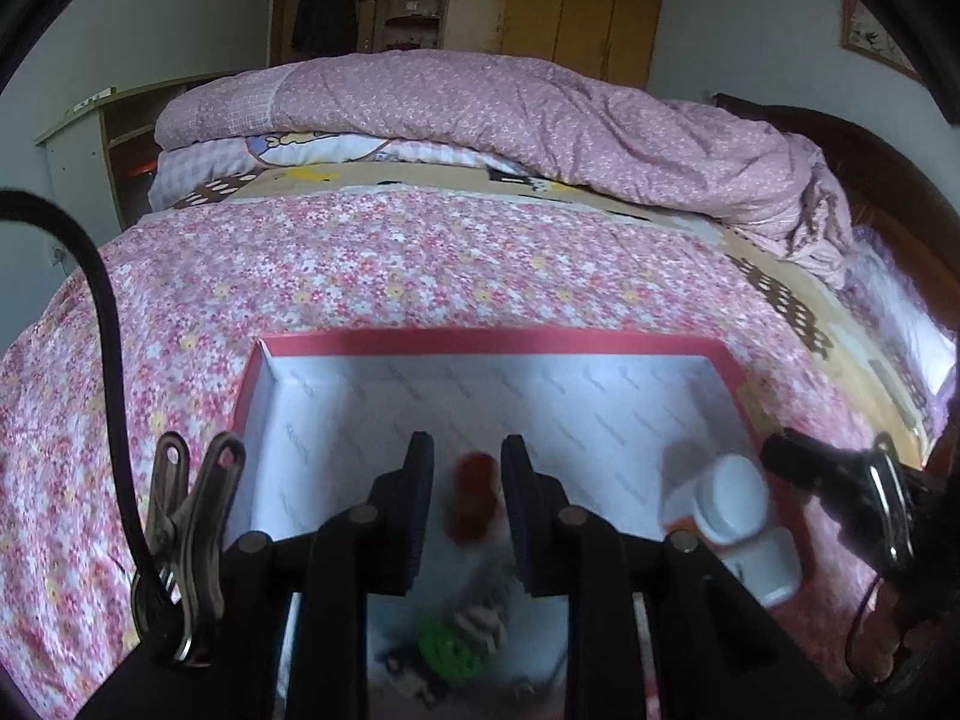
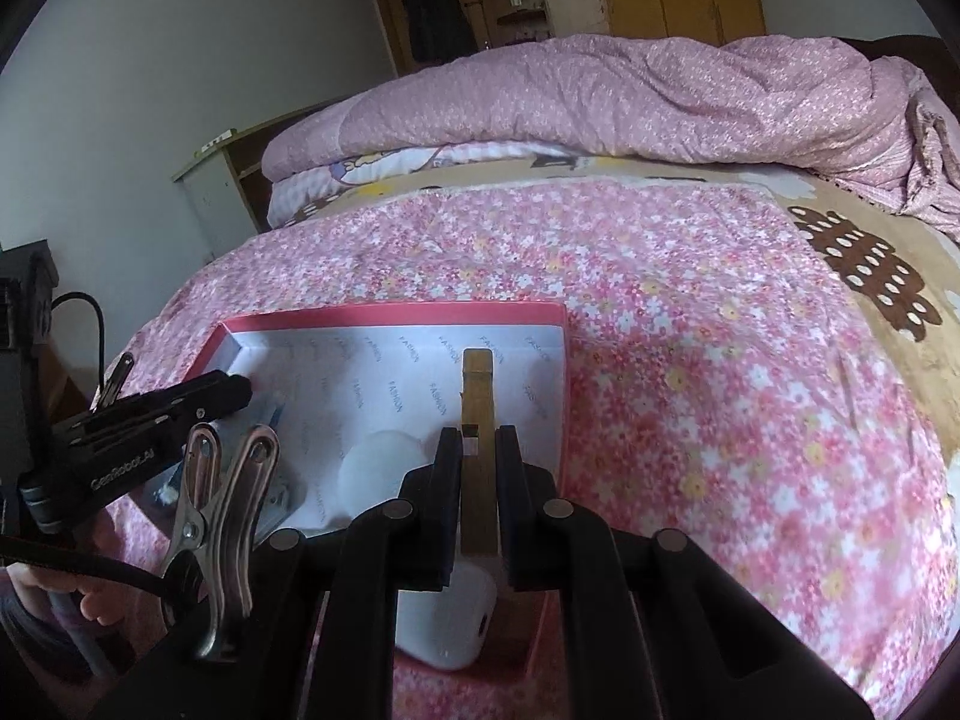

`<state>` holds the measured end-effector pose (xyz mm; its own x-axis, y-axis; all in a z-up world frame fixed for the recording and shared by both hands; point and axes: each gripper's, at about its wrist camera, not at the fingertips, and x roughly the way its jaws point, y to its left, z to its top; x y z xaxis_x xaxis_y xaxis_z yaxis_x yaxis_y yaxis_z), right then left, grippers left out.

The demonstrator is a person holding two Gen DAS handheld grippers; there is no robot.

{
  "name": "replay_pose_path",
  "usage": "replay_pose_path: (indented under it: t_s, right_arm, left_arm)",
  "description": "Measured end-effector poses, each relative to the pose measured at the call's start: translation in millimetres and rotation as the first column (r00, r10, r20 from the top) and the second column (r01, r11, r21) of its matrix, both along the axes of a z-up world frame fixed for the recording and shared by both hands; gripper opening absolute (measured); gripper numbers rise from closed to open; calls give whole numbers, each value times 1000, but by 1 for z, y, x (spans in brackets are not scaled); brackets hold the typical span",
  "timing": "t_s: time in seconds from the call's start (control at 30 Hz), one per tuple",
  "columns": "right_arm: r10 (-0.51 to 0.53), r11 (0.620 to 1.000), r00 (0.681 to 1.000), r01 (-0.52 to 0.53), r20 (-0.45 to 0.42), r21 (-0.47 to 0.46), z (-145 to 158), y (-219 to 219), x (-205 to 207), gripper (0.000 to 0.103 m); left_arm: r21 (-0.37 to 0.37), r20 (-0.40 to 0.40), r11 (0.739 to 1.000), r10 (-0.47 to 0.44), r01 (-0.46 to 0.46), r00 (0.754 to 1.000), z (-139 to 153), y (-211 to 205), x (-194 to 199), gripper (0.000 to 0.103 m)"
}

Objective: Organize rigid objects
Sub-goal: 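Lower the red toy into the tray with the left gripper while the right gripper lowers the wooden block in, then open both grippers and withdraw them from the tray toward the remaining objects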

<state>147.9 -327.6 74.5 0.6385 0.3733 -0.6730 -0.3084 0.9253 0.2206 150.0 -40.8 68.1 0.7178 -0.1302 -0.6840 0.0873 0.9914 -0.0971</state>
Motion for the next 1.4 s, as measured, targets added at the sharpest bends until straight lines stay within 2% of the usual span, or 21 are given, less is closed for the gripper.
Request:
replay_pose_path:
  t_s: [0.03, 0.1, 0.27, 0.53, 0.9, 1.0, 1.17, 1.4]
  right_arm:
    - [0, 1000, 1000, 0, -3, -2, -1, 1, 1, 12]
    - [-6, 1000, 1000, 6, -13, -1, -3, 1, 4, 12]
    - [-23, 1000, 1000, 23, -21, 17, -4, -3, 7, 13]
    - [-34, 999, 999, 34, 11, 14, 7, -5, -5, 20]
    - [-4, 998, 1000, 4, 11, 60, 13, -4, -44, 21]
    - [-2, 998, 1000, 1, 15, 57, 10, -4, -61, 27]
    - [15, 1000, 999, -15, 29, 25, 7, -1, -82, 28]
    - [52, 997, 999, -52, -1, 58, 2, 3, -101, 28]
  left_arm:
    - [8, -5, 1000, 6, -6, 1000, -1, 0, 4, 24]
    - [5, -21, 1000, 16, -15, 1000, -3, 0, 9, 33]
    - [-15, -30, 1000, 12, -12, 999, -4, 0, 8, 39]
    - [-6, -25, 1000, -15, 15, 1000, 7, -7, -8, 39]
    - [-13, -9, 999, -46, 46, 999, 18, -16, -43, 39]
    - [-28, -2, 999, -40, 40, 999, 18, -14, -55, 39]
    - [-46, -16, 999, -30, 29, 999, 16, -9, -71, 39]
    - [-47, -28, 998, -33, 32, 999, 10, -6, -92, 39]
